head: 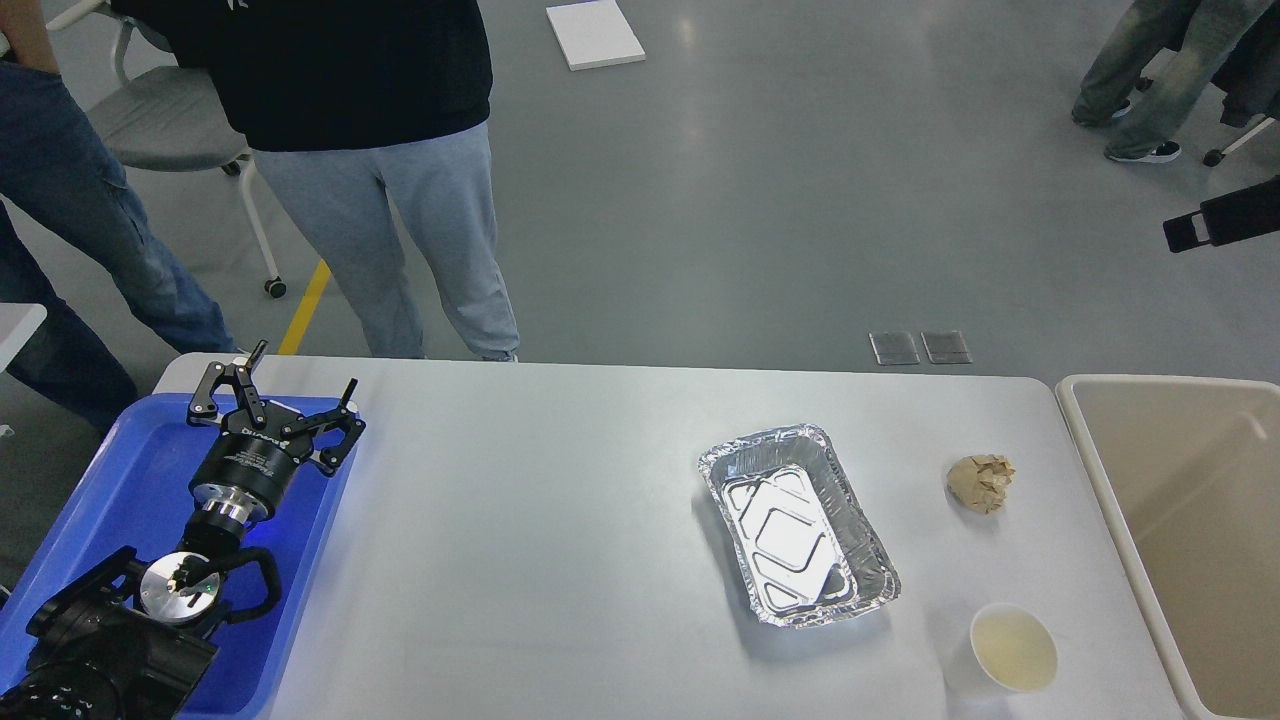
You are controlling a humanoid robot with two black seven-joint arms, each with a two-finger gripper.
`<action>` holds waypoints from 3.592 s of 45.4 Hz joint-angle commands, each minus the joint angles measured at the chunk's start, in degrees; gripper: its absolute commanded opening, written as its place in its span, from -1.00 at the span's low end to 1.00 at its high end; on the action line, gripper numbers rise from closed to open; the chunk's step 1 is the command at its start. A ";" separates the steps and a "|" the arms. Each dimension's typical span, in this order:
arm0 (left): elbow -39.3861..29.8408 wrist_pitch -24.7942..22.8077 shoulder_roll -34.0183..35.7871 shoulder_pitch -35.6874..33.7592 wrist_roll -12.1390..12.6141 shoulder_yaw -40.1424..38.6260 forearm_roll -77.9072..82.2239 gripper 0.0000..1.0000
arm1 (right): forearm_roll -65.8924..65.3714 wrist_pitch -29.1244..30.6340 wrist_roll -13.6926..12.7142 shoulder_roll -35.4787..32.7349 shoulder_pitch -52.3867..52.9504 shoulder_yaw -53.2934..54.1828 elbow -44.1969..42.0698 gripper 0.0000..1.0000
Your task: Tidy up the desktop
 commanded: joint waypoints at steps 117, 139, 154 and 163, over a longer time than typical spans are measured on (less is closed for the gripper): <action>0.03 0.00 -0.09 -0.06 0.04 0.00 0.00 1.00 | 14.21 -2.45 -10.02 5.43 -17.33 -18.88 9.35 0.99; 0.03 0.00 0.00 -0.06 0.04 0.00 0.00 1.00 | 16.85 -8.35 -10.02 6.22 -21.82 -18.36 9.26 0.99; 0.03 0.00 0.00 -0.06 0.04 0.00 0.00 1.00 | 17.73 -8.61 -9.93 6.13 -23.22 -18.36 9.26 0.99; 0.03 0.00 -0.09 -0.06 0.04 0.00 0.00 1.00 | 17.73 -11.86 -9.93 5.96 -28.14 -16.16 8.91 0.99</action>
